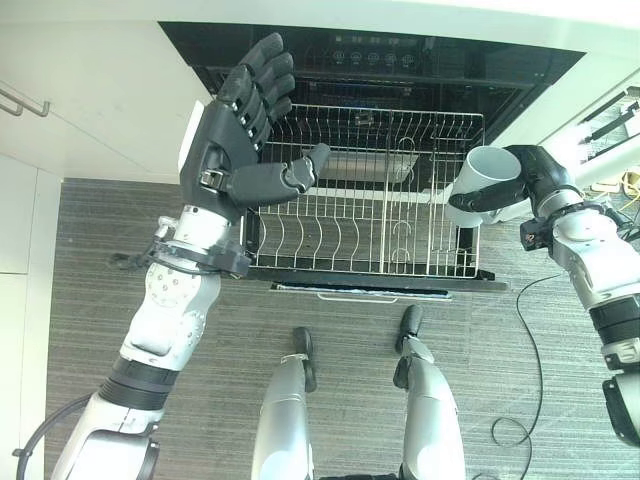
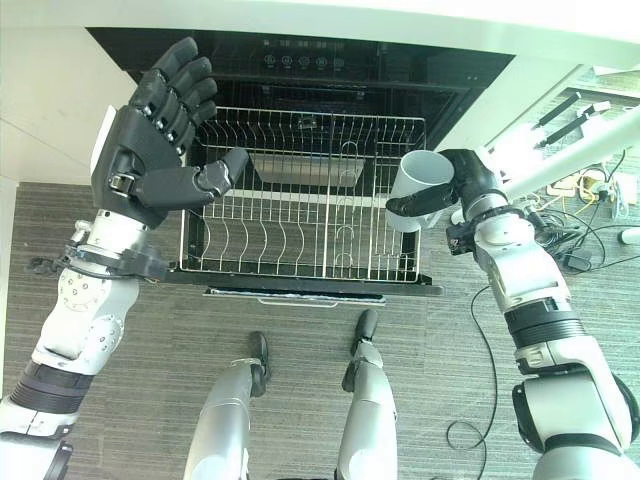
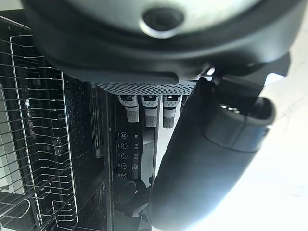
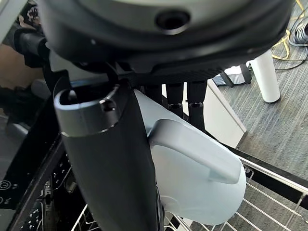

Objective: Place the dishes in the dishwasher.

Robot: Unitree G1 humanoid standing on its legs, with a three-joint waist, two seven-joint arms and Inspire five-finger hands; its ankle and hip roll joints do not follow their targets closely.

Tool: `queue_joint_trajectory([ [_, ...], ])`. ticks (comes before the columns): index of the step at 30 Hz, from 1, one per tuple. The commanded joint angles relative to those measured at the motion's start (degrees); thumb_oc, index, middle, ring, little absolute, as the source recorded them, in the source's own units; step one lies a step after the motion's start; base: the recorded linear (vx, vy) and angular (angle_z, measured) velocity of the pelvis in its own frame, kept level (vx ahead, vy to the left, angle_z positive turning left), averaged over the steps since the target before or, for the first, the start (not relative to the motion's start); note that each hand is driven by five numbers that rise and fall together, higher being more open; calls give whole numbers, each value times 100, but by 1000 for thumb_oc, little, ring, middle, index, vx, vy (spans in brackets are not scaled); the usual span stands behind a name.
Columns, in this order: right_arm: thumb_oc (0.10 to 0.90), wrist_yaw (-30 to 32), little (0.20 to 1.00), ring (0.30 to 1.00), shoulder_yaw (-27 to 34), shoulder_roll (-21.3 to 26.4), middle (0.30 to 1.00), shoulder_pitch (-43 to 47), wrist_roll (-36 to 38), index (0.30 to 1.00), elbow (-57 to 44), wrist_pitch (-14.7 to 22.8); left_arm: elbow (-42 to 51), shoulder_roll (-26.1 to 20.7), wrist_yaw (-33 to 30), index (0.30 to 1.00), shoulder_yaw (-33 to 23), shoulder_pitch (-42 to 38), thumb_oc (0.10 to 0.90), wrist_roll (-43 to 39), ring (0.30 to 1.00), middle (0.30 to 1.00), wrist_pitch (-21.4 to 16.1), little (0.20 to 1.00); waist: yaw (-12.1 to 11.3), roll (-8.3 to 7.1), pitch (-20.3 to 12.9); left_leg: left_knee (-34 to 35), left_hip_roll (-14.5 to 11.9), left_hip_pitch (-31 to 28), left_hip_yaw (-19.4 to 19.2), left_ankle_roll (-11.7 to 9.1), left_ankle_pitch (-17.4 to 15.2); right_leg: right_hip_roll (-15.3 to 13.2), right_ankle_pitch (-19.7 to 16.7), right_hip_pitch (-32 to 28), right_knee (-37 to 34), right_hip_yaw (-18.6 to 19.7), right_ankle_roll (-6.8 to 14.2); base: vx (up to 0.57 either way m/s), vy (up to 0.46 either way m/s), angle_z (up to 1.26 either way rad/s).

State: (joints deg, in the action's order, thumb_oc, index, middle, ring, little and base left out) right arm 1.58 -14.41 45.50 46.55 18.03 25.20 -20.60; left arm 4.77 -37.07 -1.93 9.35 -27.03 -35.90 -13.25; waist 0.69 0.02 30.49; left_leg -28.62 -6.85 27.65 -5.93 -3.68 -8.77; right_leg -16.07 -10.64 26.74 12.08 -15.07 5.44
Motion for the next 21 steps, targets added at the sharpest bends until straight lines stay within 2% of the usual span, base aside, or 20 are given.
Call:
queue_joint_trajectory([
  [1, 400, -206, 300, 300, -151, 244, 300, 570, -241, 300, -38, 259, 740, 233, 16, 900, 139, -267, 800, -163, 900, 900, -788, 900, -246, 199, -636, 1143, 130, -942, 57, 99, -563, -16, 1174, 96, 511, -46, 554, 0, 0, 0],
  [6, 400, -548, 300, 300, -340, 194, 300, 568, -146, 300, 144, 199, 702, 232, 36, 900, 175, -286, 800, -204, 900, 900, -800, 900, -277, 185, -637, 1143, 136, -945, 52, 100, -544, -18, 1194, 57, 511, -74, 539, 0, 0, 0],
  [8, 800, -561, 900, 900, -350, 155, 900, 556, -88, 900, 198, 221, 720, 234, 25, 900, 181, -292, 800, -191, 900, 900, -766, 900, -291, 187, -627, 1143, 139, -951, 48, 99, -540, -24, 1203, 30, 511, -90, 540, 0, 0, 0],
  [15, 800, -510, 900, 900, -265, 102, 900, 553, -42, 900, -7, 340, 723, 222, 67, 900, 183, -286, 800, -208, 900, 900, -730, 900, -299, 171, -599, 1143, 141, -947, 60, 107, -529, -7, 1198, 9, 511, -95, 552, 0, 0, 0],
  [21, 800, -467, 900, 900, -193, 161, 900, 521, -339, 900, -351, 358, 733, 210, 150, 900, 151, -209, 800, -197, 900, 900, -681, 900, -290, 134, -583, 1143, 127, -965, 34, 124, -524, 10, 1214, -51, 511, -112, 549, 0, 0, 0],
])
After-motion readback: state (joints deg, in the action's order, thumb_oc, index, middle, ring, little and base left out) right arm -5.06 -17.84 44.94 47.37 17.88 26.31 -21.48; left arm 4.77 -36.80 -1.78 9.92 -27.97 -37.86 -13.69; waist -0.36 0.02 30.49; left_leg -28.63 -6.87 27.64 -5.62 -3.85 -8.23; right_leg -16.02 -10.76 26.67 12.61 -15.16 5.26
